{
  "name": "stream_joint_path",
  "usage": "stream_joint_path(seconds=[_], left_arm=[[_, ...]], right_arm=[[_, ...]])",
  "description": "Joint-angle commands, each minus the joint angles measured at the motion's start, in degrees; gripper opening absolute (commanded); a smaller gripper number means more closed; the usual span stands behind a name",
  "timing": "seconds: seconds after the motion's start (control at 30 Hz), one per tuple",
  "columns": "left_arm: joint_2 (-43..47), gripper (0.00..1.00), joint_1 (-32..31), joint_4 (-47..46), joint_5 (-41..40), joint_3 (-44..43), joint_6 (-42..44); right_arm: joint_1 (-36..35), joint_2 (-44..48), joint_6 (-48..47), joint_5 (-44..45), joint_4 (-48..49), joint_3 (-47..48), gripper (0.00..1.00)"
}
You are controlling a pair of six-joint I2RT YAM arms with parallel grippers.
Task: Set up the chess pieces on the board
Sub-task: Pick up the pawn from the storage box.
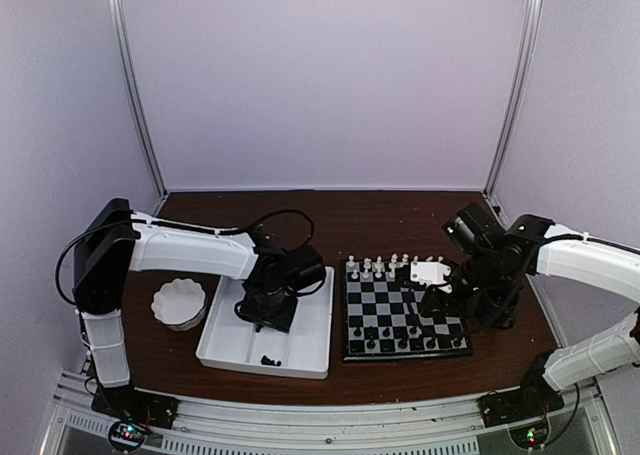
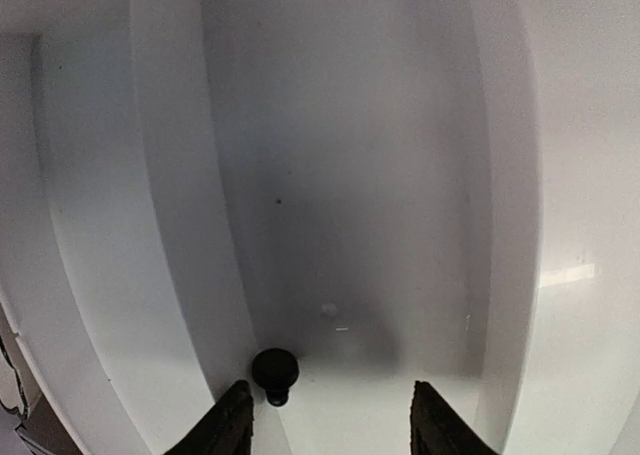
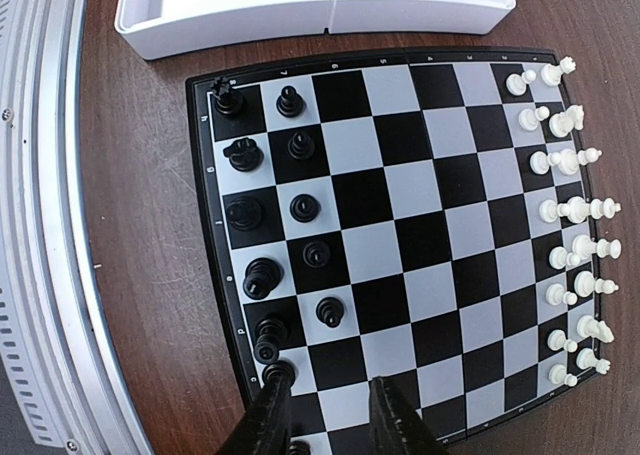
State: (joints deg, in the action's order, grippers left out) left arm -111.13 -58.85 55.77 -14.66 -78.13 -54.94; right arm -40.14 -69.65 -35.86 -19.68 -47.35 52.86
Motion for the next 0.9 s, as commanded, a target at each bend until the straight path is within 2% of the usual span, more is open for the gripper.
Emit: stream_joint_path(seconds=[0.0, 0.27, 0.5, 0.57, 0.7, 0.87], left_arm=[[-1.53, 0.55, 0.48, 0.05, -0.18, 0.44, -0.52], [-3.7, 0.58, 1.26, -3.02, 0.78, 1.66, -1.6], [-3.51, 0.43, 1.13, -5.43, 5.19, 2.89, -1.14], [-2.5, 0.41, 0.86, -5.48, 5.42, 4.03, -0.93], [-1.37, 0.45, -0.18, -4.31, 2.99, 3.32, 3.79], [2.58, 0.48, -1.79, -1.49, 1.2, 4.45, -2.52]], right_arm=[[0.1, -0.13, 0.11, -0.79, -0.54, -0.04, 0.29], [0.13, -0.23, 0.08, -0.78, -0.46, -0.12, 0.29], [0.17, -0.31, 0.01, -0.95, -0.72, -0.13, 0.28], [0.16, -0.36, 0.0, -0.95, -0.64, -0.13, 0.28], [0.15, -0.89, -0.01, -1.04, -0.47, -0.05, 0.28], [0.17, -1.63, -0.08, -1.31, -0.68, 0.14, 0.28]])
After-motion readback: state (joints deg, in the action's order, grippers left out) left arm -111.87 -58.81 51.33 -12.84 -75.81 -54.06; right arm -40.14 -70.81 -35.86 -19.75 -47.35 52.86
